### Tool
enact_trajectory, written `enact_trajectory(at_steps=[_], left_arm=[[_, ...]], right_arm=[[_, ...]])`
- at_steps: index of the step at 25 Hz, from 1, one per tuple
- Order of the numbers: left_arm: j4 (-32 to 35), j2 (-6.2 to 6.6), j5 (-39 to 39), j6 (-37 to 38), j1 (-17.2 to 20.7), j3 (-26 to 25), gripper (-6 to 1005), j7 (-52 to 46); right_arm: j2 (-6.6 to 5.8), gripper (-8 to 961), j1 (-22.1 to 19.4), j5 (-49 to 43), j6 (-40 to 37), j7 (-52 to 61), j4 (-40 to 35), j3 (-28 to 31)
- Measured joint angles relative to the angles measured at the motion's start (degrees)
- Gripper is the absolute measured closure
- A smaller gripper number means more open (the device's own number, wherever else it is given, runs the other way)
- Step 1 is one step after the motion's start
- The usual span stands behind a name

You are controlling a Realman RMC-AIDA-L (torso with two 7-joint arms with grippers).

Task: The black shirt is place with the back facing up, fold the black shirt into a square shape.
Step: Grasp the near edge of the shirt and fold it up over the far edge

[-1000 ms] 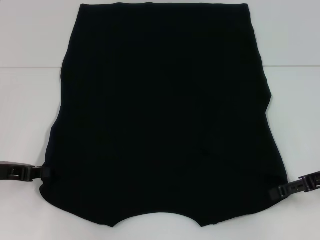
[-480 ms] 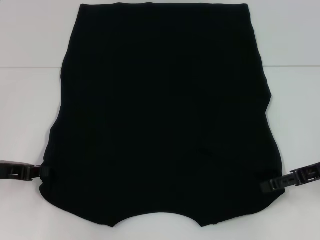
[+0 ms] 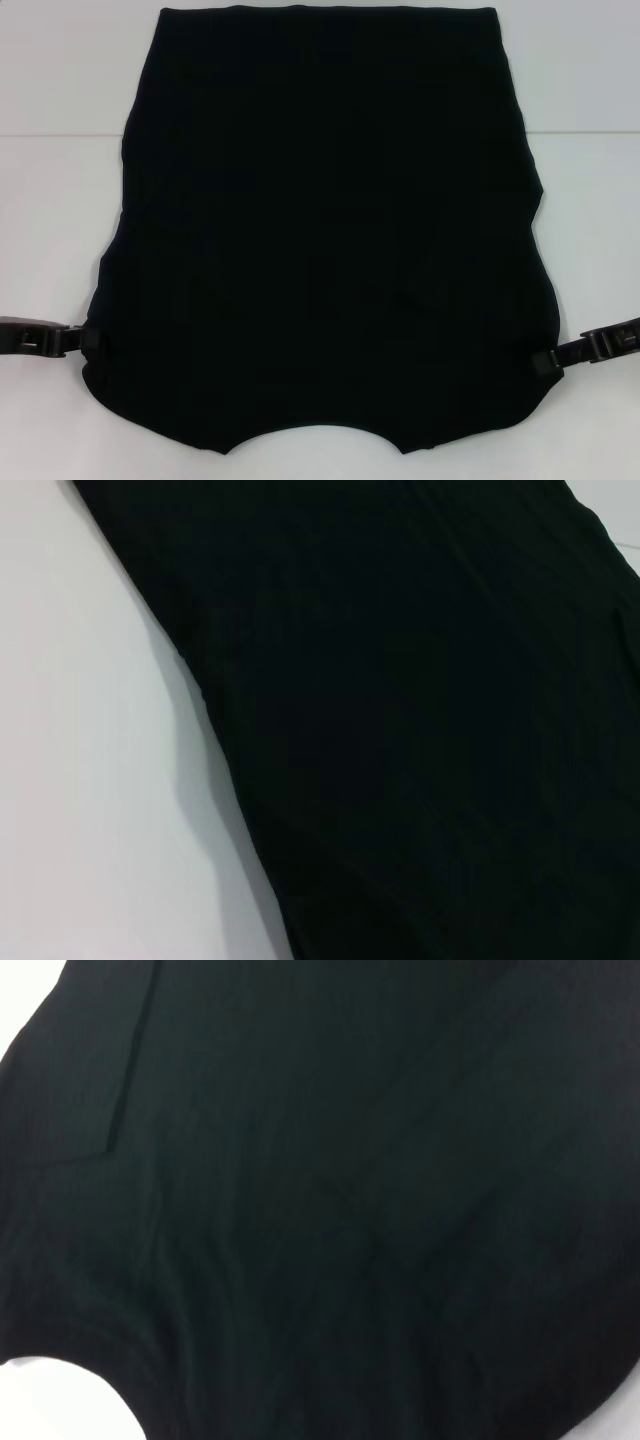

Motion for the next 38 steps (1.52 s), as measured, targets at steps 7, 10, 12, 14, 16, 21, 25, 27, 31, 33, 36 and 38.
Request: enact_trajectory(at_steps=[7,10,12,14,16,21,25,27,31,33,36,38], left_arm=[[0.0,0.01,-0.1,0.0,0.0,0.0,1000,0.2],[0.0,0.01,-0.6,0.0,0.0,0.0,1000,0.3],[-0.2,0.05,-1.3,0.0,0.0,0.0,1001,0.4],[-0.5,0.19,-2.1,0.3,0.2,-0.1,1001,0.3],[-0.6,0.27,-2.7,0.9,0.4,-0.2,1001,-0.1],[-0.6,0.4,-3.0,4.8,1.2,-3.4,1001,-1.4],[-0.6,0.4,-3.5,9.1,2.7,-7.9,1001,-1.2],[-0.6,0.45,-4.1,11.6,3.5,-10.2,1001,-0.9],[-0.7,0.37,-5.3,16.2,5.0,-12.6,1001,-0.6],[-0.8,0.1,-5.7,17.9,5.8,-13.0,1001,-0.6],[-1.9,-0.29,-6.0,19.7,7.0,-13.5,1001,-0.5],[-2.7,-0.49,-6.1,20.6,7.8,-14.2,1001,0.0]], right_arm=[[0.29,684,-0.4,0.1,0.4,0.0,0.0,0.3],[0.47,759,-0.7,0.2,0.6,-0.2,0.0,0.4],[0.84,788,-1.3,0.4,0.9,-1.0,0.0,1.3],[1.01,817,-1.7,0.5,0.9,-1.6,0.0,2.1],[1.46,846,-2.7,0.7,0.7,-3.2,0.0,4.1],[2.13,889,-6.2,3.1,-1.6,-8.9,0.0,9.1],[1.8,889,-9.4,6.2,-4.3,-12.8,0.0,10.5],[1.5,889,-10.8,7.1,-5.5,-14.3,-0.1,11.3],[1.33,889,-13.7,7.2,-7.5,-16.9,-1.7,13.4],[1.34,889,-15.0,7.3,-8.4,-18.4,-2.2,14.6],[1.19,889,-16.9,7.2,-9.9,-20.3,-2.3,16.0],[1.0,889,-18.2,7.2,-11.1,-21.6,-2.3,17.0]])
